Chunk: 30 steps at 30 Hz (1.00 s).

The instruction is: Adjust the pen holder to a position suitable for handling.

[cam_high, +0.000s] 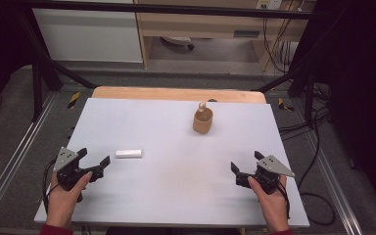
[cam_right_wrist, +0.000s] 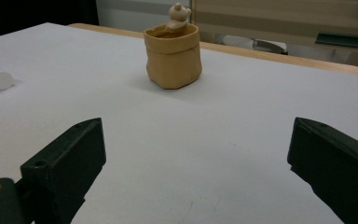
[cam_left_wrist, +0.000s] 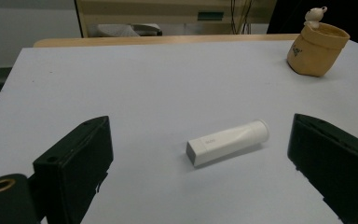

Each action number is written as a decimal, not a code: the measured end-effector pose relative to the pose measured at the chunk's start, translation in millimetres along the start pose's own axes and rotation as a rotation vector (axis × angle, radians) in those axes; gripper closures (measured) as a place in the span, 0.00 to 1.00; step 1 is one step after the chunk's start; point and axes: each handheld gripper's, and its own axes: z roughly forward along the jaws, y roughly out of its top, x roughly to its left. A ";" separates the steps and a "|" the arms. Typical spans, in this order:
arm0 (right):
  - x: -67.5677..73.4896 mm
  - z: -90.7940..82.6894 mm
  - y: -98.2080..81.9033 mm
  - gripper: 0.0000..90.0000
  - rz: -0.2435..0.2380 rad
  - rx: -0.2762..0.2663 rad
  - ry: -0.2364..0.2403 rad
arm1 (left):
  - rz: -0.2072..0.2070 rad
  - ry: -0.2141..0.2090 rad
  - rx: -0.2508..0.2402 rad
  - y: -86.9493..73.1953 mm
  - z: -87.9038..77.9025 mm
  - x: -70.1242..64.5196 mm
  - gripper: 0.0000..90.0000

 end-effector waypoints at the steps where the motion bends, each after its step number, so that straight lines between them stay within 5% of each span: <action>1: 0.0 -0.6 0.2 0.05 -0.004 -0.003 -0.001 | -0.001 -0.002 0.008 -0.2 0.7 0.2 0.08; 5: 0.4 -0.7 0.3 0.05 0.001 -0.012 -0.003 | -0.013 -0.010 0.073 -2.8 2.5 2.4 0.10; 17: 5.1 -4.0 0.4 0.04 -0.017 -0.019 -0.008 | 0.029 -0.014 0.087 -4.4 12.8 -5.5 0.14; 23: 5.5 -0.5 -0.5 0.04 -0.022 0.003 0.000 | 0.007 -0.031 0.113 -4.5 28.7 -8.6 0.17; 30: 7.0 -0.8 -0.8 0.04 -0.028 0.017 0.005 | 0.064 0.029 0.143 1.9 55.4 -9.2 0.23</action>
